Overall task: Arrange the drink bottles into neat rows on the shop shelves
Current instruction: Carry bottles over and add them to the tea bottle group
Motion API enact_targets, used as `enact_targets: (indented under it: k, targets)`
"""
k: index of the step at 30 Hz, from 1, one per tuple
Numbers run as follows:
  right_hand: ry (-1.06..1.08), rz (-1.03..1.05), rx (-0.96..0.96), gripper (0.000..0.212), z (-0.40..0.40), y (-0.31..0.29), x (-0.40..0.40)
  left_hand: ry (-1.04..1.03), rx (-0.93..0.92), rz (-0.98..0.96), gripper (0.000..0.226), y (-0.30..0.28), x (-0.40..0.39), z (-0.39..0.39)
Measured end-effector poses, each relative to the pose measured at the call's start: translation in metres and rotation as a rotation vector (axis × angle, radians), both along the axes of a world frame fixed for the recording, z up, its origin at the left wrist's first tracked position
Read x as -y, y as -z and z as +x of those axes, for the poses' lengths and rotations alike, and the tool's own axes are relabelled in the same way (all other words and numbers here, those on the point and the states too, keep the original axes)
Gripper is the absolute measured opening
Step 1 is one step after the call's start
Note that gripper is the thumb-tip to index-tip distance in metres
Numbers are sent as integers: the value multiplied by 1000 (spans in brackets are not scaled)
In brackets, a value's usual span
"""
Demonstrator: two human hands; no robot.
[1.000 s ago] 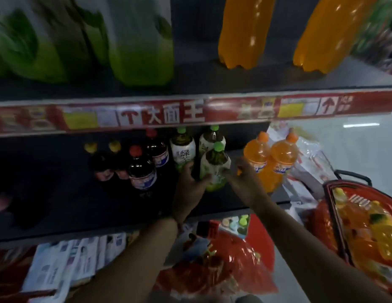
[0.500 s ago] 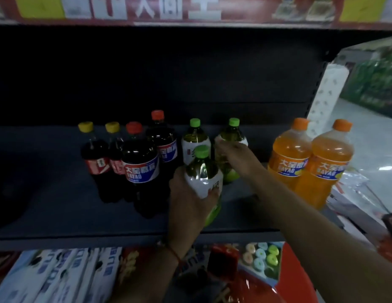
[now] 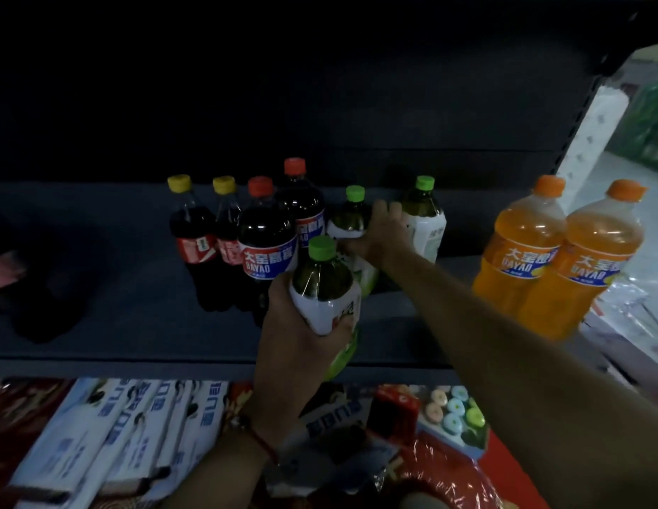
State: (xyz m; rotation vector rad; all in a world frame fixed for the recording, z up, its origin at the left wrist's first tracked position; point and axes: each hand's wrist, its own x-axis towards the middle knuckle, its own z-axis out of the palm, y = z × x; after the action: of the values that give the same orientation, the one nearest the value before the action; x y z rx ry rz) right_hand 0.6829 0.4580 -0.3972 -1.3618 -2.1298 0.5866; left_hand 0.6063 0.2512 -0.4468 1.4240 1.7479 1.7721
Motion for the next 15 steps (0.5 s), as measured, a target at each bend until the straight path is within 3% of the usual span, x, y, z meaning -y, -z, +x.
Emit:
enact_targets:
  k: [3, 6, 8, 12, 15]
  targets:
    - [-98, -129, -263, 86, 16, 12, 19, 29, 12, -35, 78, 3, 10, -9]
    - [-144, -153, -356, 68, 45, 16, 55, 101, 12, -128, 87, -1, 30, -19]
    - [-151, -196, -366, 65, 69, 4, 89, 129, 34, -210, 84, -16, 50, -19]
    - [-68, -369, -390, 61, 121, -39, 159, 108, 204, -427, 52, -62, 105, -5]
    - [-112, -584, -368, 74, 163, -101, 214, 161, 163, -541, 68, -129, 146, 9]
